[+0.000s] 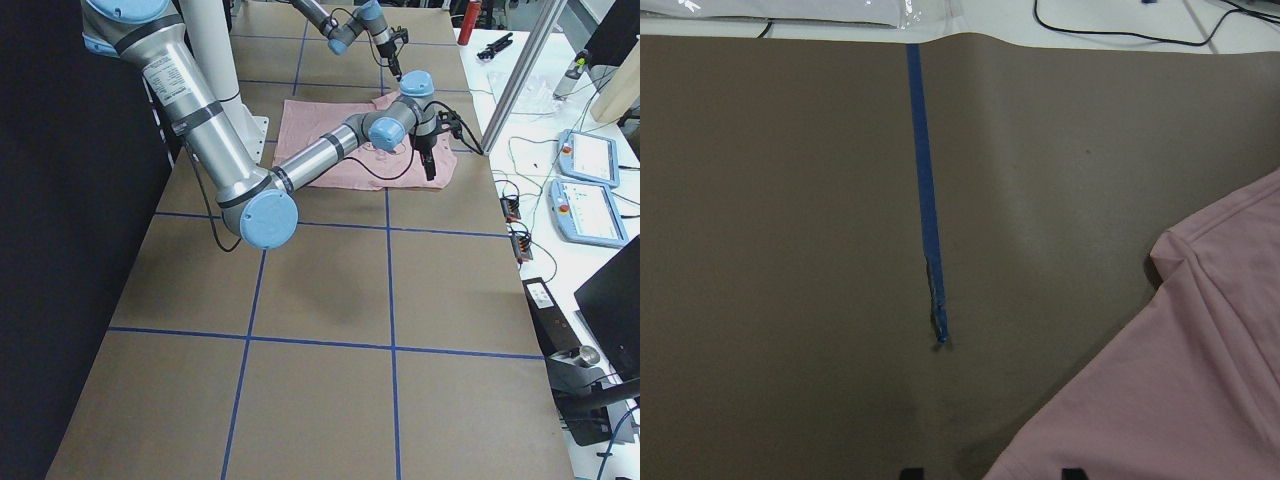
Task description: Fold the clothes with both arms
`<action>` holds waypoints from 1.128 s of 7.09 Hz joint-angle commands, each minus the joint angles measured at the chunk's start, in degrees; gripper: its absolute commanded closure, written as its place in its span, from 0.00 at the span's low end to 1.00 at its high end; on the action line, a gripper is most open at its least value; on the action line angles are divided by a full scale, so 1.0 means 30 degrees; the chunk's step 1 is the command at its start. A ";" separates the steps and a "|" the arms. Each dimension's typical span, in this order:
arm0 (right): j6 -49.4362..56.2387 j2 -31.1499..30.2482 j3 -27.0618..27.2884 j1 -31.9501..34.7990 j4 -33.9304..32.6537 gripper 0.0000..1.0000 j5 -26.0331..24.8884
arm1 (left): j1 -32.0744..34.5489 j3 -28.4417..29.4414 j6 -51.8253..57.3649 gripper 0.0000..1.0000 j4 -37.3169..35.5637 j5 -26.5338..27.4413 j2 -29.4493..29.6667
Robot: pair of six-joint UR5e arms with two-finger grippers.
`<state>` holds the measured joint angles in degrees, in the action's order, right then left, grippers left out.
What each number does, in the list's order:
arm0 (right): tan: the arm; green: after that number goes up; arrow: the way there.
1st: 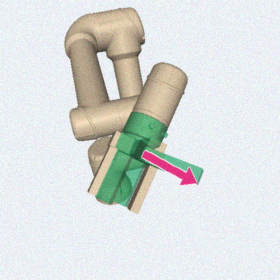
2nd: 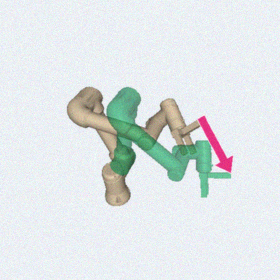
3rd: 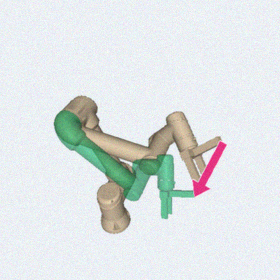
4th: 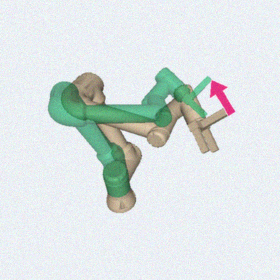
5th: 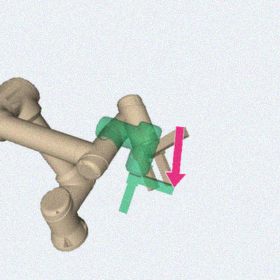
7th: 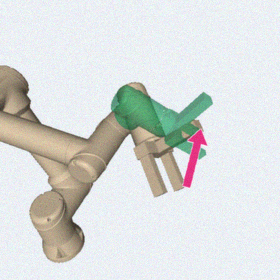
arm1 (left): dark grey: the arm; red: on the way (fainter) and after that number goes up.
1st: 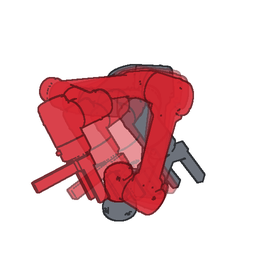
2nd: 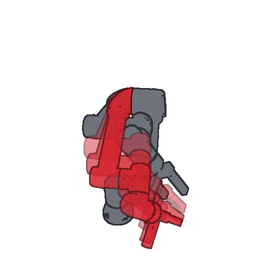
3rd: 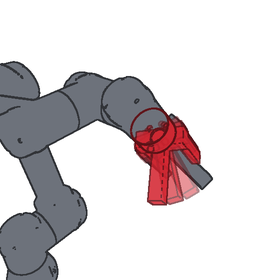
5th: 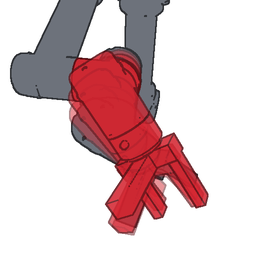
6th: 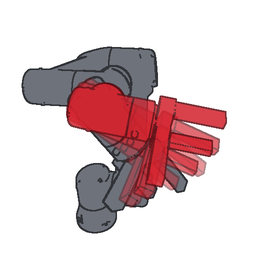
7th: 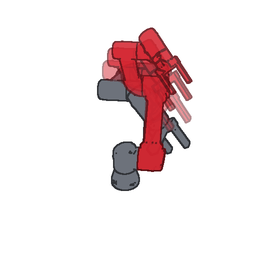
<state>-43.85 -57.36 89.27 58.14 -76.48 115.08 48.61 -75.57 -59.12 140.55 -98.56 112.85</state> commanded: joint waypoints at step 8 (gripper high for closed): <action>0.0026 -0.0127 0.0040 0.0045 -0.0025 0.00 -0.0245 | -0.0617 0.2103 0.0342 0.94 0.0142 0.0802 0.1320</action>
<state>-43.78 -57.73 89.45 58.24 -76.55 114.41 46.76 -69.09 -58.16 141.04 -96.15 116.86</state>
